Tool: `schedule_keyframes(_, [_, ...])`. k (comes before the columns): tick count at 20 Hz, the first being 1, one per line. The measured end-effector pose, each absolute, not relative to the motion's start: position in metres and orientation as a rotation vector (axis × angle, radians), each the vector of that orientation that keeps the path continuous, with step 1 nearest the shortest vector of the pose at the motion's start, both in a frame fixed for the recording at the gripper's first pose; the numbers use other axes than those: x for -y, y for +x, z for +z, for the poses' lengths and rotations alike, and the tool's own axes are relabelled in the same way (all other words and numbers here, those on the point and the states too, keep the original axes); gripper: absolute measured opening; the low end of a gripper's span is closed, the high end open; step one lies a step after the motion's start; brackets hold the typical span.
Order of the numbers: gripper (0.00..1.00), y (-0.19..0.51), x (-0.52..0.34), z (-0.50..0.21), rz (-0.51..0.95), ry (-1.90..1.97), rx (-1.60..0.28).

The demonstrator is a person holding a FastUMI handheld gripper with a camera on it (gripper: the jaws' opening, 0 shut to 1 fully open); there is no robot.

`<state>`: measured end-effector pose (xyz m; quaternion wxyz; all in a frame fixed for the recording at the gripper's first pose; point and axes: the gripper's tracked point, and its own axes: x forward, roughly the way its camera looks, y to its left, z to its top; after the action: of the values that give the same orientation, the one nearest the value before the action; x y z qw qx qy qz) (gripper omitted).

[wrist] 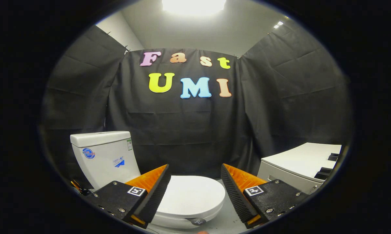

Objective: Open the toilet lid.

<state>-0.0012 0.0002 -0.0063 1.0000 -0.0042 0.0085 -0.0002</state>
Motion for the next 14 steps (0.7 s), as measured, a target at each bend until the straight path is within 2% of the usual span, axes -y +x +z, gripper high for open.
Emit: schedule_keyframes(14, [0.95,0.0036,-0.0013,-0.014,0.025,0.057,-0.044])
